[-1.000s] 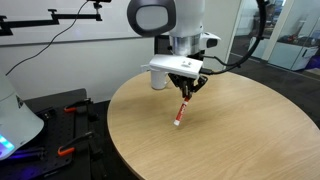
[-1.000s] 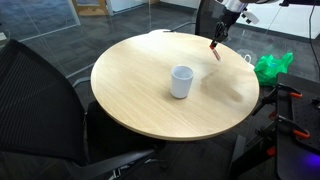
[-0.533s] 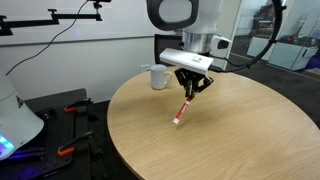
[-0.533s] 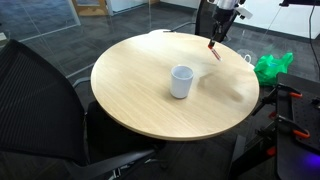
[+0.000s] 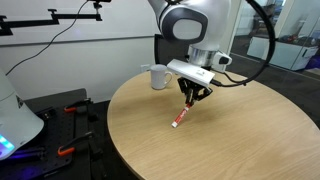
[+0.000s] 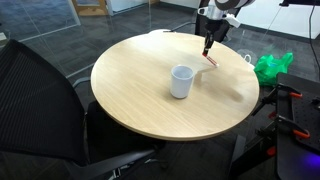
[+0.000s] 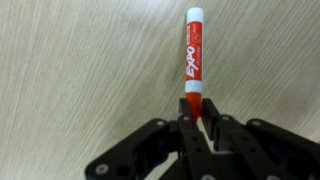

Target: Put the marker in the mug and then remove it and put it on the table

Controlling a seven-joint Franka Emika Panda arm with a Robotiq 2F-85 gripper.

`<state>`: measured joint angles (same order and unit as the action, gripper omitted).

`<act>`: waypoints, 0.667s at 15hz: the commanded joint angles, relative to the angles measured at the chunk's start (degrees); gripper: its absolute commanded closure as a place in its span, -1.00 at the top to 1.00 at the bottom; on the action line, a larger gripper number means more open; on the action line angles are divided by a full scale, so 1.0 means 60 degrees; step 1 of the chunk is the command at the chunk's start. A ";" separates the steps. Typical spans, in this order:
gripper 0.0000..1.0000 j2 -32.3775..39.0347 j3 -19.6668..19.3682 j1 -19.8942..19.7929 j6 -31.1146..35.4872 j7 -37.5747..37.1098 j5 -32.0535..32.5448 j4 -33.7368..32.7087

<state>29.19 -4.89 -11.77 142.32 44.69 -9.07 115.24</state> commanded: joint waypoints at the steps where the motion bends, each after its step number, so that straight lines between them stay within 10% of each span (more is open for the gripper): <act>1: -0.91 0.0635 0.0264 -0.0236 -0.0613 -0.0577 0.0374 -0.0824; 3: -0.91 0.0876 0.0334 -0.0288 -0.0689 -0.0685 0.0370 -0.1060; 5: -0.14 0.1050 0.0407 -0.0354 -0.0760 -0.0688 0.0364 -0.1257; 10: 0.57 0.1189 0.0465 -0.0378 -0.0715 -0.0734 0.0399 -0.1444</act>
<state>36.08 -3.24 -13.12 140.06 43.23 -8.79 108.32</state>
